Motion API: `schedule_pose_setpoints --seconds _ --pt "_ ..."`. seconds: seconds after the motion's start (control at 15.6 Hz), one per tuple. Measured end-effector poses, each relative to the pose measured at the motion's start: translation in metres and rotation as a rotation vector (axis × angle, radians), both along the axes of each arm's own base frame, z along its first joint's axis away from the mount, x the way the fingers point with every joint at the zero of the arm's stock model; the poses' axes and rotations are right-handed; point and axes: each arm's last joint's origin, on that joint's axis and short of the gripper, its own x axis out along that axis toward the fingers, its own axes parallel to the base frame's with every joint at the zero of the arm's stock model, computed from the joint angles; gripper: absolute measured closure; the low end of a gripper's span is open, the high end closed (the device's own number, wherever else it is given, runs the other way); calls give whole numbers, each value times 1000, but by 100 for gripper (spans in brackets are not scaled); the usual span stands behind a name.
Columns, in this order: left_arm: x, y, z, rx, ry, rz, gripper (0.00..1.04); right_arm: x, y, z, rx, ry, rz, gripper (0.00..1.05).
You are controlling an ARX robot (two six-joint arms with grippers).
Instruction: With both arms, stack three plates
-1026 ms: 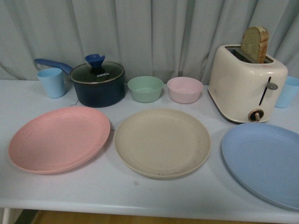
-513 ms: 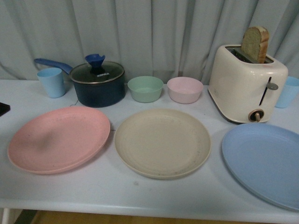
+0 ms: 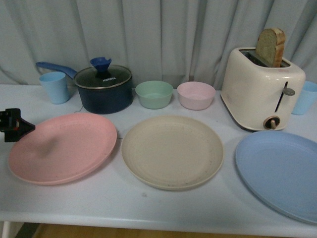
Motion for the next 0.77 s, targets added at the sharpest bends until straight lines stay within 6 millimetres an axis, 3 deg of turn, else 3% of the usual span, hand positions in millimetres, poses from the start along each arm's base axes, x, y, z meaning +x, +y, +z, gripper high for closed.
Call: schedule_pose_setpoints --seconds 0.38,0.77 --pt "6 22 -21 -19 17 69 7 0 0 0 0 0 0 6" --pt "15 3 -28 -57 0 24 7 0 0 0 0 0 0 6"
